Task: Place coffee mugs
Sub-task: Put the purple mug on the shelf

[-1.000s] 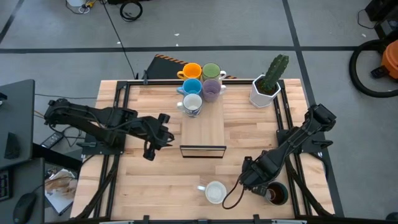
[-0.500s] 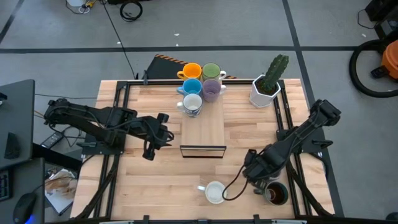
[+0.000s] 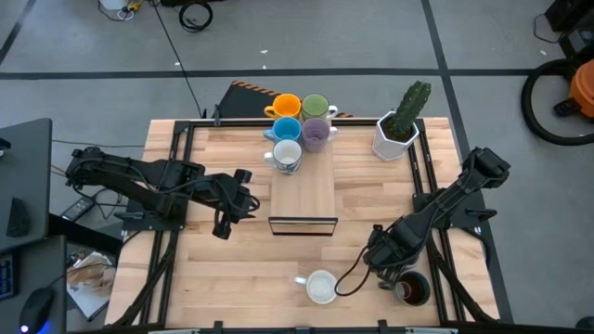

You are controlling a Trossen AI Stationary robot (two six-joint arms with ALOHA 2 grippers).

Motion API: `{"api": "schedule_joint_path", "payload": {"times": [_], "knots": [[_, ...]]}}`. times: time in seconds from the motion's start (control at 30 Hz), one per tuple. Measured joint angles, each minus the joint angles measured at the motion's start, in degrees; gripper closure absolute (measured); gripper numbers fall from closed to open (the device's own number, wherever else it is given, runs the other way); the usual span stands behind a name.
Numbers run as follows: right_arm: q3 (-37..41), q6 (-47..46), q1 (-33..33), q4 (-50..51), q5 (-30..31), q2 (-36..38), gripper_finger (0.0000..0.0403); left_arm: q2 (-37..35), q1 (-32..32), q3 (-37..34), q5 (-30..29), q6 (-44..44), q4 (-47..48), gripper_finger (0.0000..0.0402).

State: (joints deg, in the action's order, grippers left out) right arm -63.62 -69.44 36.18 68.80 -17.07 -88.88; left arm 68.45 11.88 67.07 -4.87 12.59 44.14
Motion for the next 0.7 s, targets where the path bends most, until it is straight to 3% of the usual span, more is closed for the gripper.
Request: {"api": "schedule_joint_path", "payload": {"times": [0.47,0.57,0.7], "knots": [[1.2,2.8,-8.3,-1.0,10.0,0.0,0.0277,0.0,0.0,0.0,0.0,0.0,0.0,0.0285],[1.2,4.7,-10.1,-1.0,9.9,0.0,0.0281,0.0,0.0,0.0,0.0,-0.3,0.2,0.0285],[1.7,3.6,-7.6,-1.8,10.6,0.0,0.0326,0.0,0.2,0.0,0.0,-2.5,2.9,0.0285]]}}
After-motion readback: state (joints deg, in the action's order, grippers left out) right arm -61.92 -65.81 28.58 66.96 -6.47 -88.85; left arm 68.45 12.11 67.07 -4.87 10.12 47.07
